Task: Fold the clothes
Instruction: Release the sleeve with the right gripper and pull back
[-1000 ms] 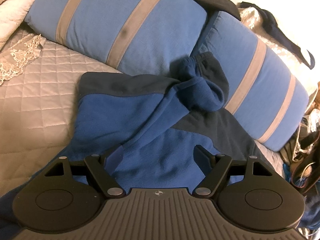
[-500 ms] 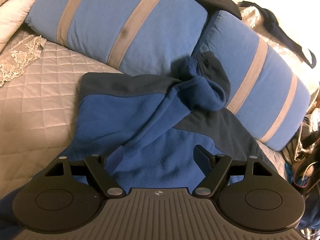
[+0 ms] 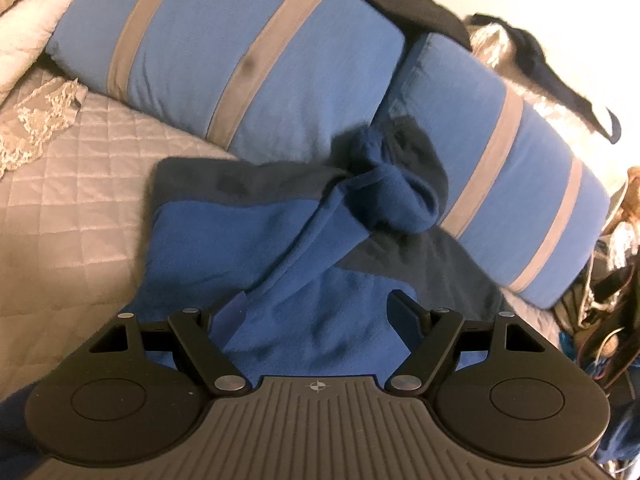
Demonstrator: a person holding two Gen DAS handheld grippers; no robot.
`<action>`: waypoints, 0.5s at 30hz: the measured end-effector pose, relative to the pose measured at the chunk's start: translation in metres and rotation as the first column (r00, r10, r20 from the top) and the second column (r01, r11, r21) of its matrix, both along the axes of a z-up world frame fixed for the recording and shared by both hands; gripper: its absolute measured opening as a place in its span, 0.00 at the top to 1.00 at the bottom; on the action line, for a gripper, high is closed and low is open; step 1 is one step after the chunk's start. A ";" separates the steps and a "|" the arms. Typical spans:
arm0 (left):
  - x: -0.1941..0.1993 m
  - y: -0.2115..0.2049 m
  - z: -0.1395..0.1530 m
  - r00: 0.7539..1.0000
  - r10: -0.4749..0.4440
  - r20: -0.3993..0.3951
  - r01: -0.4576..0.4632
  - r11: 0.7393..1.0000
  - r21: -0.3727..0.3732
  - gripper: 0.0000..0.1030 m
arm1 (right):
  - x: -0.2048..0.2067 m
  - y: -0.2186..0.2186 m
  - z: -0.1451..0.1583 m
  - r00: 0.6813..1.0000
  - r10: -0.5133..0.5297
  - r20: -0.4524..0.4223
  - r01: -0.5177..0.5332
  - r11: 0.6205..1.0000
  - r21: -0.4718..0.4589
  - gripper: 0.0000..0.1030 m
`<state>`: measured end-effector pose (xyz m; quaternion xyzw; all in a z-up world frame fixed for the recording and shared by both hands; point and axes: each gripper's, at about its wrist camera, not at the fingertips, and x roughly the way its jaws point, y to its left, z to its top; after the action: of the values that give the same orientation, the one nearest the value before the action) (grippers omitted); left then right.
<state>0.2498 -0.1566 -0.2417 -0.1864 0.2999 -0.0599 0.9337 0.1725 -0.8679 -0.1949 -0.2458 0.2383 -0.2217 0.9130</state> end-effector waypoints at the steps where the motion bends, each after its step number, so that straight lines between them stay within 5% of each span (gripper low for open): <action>1: -0.001 0.000 0.002 1.000 0.000 0.008 0.000 1.000 0.000 0.25 | 0.002 0.008 0.004 1.000 0.031 0.006 -0.031 0.999 0.032 0.04; 7: -0.012 0.006 0.032 0.997 -0.037 0.061 0.033 0.998 0.060 0.25 | 0.015 0.058 0.030 0.975 0.216 0.058 -0.223 0.953 0.204 0.03; 15: -0.022 0.020 0.046 0.996 -0.046 0.082 0.038 0.995 0.088 0.25 | 0.071 0.127 0.034 0.890 0.455 0.015 -0.434 0.840 0.326 0.02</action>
<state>0.2279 -0.1364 -0.1954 -0.1370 0.2666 -0.0744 0.9511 0.2439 -0.7407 -0.1608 -0.1498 0.2363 0.0456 0.9590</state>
